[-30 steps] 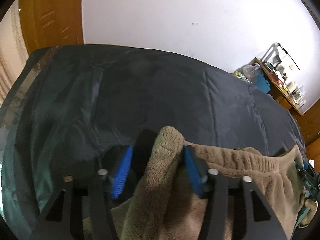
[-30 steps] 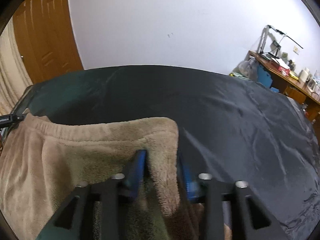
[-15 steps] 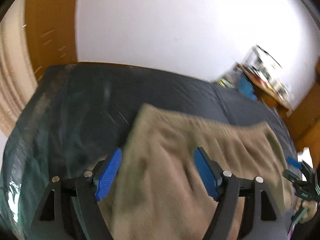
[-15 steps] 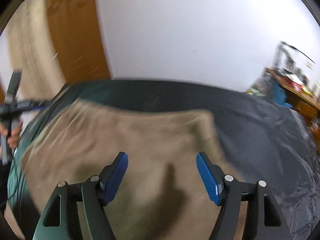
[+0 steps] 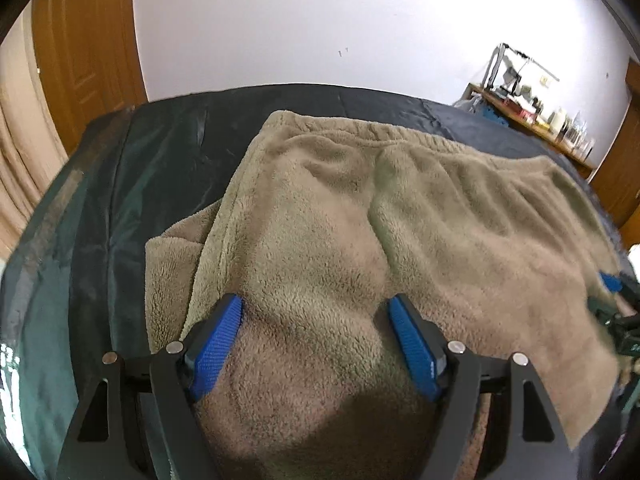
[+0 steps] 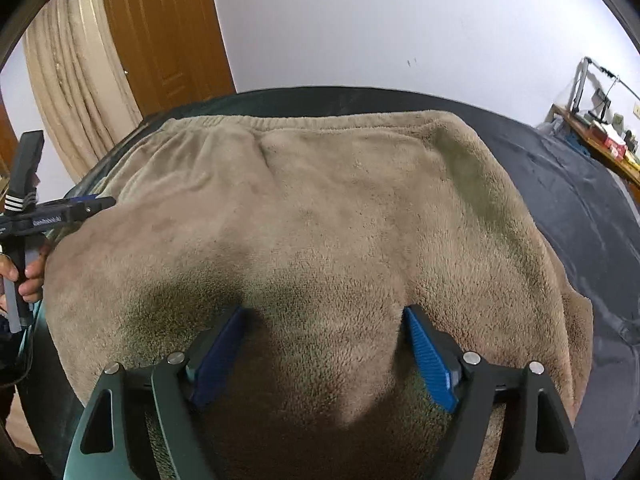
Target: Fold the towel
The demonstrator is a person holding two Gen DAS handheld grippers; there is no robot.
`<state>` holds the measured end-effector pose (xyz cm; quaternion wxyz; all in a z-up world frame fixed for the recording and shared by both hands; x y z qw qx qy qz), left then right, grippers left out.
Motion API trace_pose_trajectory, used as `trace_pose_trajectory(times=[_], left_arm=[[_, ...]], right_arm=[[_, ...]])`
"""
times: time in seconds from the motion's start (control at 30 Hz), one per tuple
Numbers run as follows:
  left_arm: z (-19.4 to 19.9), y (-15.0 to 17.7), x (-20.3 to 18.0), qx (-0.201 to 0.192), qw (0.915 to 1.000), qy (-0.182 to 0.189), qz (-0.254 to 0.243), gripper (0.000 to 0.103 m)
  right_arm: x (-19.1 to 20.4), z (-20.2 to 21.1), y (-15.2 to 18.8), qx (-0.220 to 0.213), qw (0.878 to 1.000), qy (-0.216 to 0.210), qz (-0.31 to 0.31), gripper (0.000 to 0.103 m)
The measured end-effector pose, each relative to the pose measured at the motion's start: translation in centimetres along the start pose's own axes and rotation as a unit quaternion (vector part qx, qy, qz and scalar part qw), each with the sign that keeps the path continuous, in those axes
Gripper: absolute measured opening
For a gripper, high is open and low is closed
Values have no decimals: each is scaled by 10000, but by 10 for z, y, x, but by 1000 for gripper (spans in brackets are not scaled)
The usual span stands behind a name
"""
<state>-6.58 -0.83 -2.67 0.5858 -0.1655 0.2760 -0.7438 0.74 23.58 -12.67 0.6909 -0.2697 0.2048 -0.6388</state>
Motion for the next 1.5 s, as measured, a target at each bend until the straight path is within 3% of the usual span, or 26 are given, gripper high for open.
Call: trace_pose_trajectory(times=[0.17, 0.37, 0.47, 0.53, 0.73, 0.97, 1.5], left_arm=[[16, -1, -10, -15, 9995, 77, 312, 79], [48, 8, -75, -237, 9978, 618, -46, 81], [43, 15, -105, -170, 9970, 682, -338, 81], [33, 22, -116, -118, 9973, 537, -492, 81], [22, 33, -118, -217, 9972, 451, -558, 82], [16, 40, -120, -481, 9959, 257, -718, 88], [26, 45, -128, -486, 9955, 266, -771, 89]], right_arm=[[5, 17, -6, -220, 9996, 67, -172, 83], [27, 55, -2, -645, 9978, 22, -113, 83], [37, 46, 12, -449, 9990, 39, -24, 83], [37, 36, 23, -273, 9994, 191, 49, 83], [32, 24, 29, -226, 9997, -83, -33, 86], [35, 21, 26, -184, 9998, 53, 48, 88], [33, 16, 26, -142, 9998, 147, -17, 94]])
Point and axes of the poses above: each gripper's, at about its wrist camera, not at the fingertips, and z roughly against the way its jaws point, x to its left, y to its underside, the point moved 7 cm from there along -z, roughly the way its jaws point
